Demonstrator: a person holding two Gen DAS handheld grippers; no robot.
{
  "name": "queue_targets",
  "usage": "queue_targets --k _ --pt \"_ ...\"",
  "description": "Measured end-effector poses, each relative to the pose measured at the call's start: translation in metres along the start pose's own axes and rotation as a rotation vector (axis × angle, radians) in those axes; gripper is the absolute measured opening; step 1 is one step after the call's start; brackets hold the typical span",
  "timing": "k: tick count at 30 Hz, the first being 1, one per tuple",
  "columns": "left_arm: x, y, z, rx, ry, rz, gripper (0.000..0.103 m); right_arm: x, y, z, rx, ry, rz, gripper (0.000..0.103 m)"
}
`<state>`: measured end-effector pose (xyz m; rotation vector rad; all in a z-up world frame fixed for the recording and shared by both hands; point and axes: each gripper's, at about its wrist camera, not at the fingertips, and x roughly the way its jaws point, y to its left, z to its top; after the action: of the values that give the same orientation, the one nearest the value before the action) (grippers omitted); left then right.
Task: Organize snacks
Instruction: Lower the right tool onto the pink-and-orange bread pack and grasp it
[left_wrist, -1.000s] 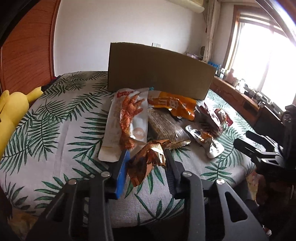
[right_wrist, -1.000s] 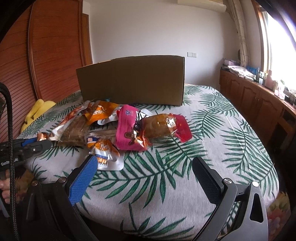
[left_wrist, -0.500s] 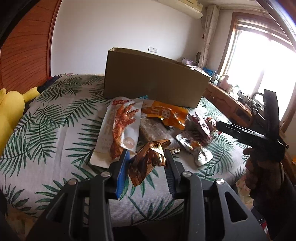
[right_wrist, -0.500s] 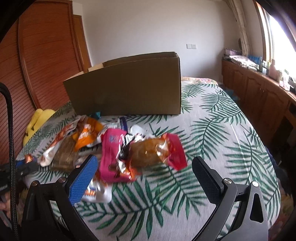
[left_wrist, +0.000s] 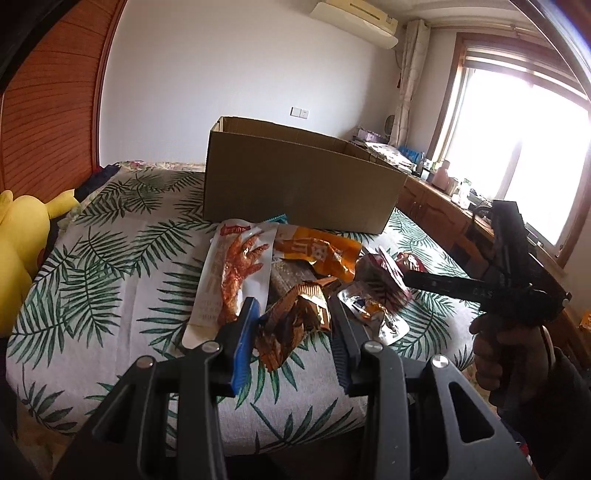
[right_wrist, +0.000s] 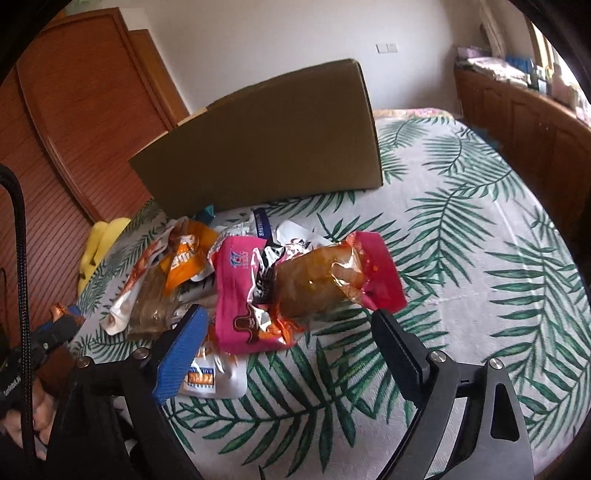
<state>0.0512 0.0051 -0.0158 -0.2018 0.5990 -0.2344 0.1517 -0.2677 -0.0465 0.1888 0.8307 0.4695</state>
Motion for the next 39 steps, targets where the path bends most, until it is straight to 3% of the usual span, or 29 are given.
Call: queue_targets --k 4,9,17,22,27,31,39 --pt "-0.001 0.000 0.001 -0.001 -0.005 0.003 0.036 0.008 -0.013 0.012 0.064 0.023 0.038 0.089" --pt "0.000 0.002 0.001 -0.008 -0.001 0.004 0.036 0.010 -0.013 0.028 0.047 0.024 0.011 0.088" --pt "-0.001 -0.002 0.002 0.008 -0.002 0.004 0.036 0.020 -0.005 0.036 -0.019 0.048 -0.065 0.068" --pt "0.000 -0.001 0.002 0.008 0.000 0.006 0.036 0.023 -0.003 0.029 -0.071 0.074 -0.117 0.067" --pt "0.004 -0.003 0.004 0.013 0.005 0.006 0.036 0.026 -0.004 0.027 -0.090 0.101 -0.114 0.067" --pt "0.005 -0.004 0.008 0.023 -0.001 0.007 0.036 0.027 -0.005 0.030 -0.105 0.109 -0.115 0.043" --pt "0.010 -0.009 0.036 0.053 -0.036 -0.003 0.036 0.010 -0.003 0.034 -0.136 0.074 -0.121 0.041"
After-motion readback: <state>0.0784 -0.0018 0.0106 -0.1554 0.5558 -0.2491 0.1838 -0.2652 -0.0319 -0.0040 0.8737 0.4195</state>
